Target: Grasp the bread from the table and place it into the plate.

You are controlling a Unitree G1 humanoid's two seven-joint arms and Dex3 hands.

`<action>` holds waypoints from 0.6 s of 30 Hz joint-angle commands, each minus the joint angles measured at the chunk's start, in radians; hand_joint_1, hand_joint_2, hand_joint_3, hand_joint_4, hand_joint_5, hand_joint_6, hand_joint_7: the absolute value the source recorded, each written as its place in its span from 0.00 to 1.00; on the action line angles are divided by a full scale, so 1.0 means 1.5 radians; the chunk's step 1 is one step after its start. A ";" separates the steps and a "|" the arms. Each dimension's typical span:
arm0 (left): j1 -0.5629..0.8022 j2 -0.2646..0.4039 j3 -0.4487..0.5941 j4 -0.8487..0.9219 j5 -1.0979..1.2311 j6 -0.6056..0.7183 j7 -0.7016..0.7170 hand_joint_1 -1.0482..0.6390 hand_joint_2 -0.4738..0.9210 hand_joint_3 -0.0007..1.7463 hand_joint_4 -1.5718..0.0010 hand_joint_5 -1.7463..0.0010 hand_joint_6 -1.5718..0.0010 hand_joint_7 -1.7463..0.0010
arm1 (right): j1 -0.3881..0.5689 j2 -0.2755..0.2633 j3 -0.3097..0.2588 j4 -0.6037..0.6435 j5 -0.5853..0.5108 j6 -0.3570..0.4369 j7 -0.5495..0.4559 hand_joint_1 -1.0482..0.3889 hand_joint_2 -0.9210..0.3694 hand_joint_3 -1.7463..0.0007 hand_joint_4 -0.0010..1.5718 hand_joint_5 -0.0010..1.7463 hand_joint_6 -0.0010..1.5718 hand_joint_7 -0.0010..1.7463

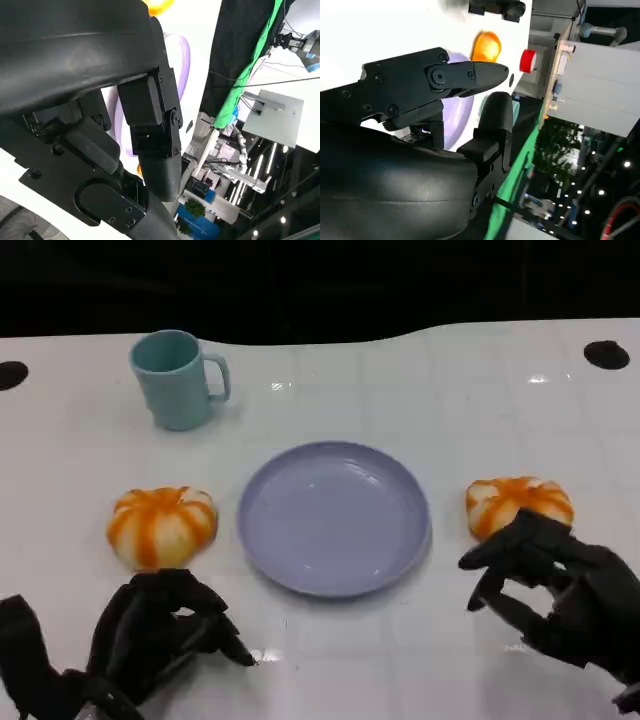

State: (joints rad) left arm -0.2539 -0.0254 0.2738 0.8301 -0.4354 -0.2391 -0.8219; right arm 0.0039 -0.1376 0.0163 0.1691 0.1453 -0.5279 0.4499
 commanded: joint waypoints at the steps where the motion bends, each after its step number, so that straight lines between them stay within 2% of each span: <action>1: 0.000 0.013 0.004 0.001 -0.002 -0.005 -0.007 0.00 0.78 0.00 0.00 0.67 0.00 0.80 | -0.013 -0.022 -0.015 -0.012 -0.028 -0.023 -0.021 0.40 0.00 0.86 0.26 0.72 0.24 0.55; 6: -0.002 0.014 0.004 0.003 -0.001 -0.003 -0.004 0.00 0.78 0.00 0.00 0.67 0.00 0.81 | -0.035 -0.059 -0.026 -0.017 -0.126 -0.052 -0.070 0.39 0.00 0.89 0.24 0.58 0.24 0.44; 14: -0.003 0.014 0.004 0.006 0.000 -0.006 -0.003 0.00 0.78 0.00 0.00 0.66 0.00 0.80 | -0.083 -0.142 -0.032 -0.014 -0.314 -0.097 -0.165 0.38 0.00 0.92 0.20 0.41 0.27 0.17; 18: -0.003 0.015 0.005 0.007 -0.002 -0.004 -0.003 0.00 0.78 0.00 0.00 0.66 0.00 0.80 | -0.106 -0.173 -0.024 -0.018 -0.383 -0.085 -0.197 0.38 0.00 0.97 0.16 0.34 0.27 0.11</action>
State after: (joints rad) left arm -0.2569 -0.0214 0.2739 0.8343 -0.4353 -0.2405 -0.8220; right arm -0.1287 -0.3557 -0.0220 0.1551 -0.3785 -0.6604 0.1856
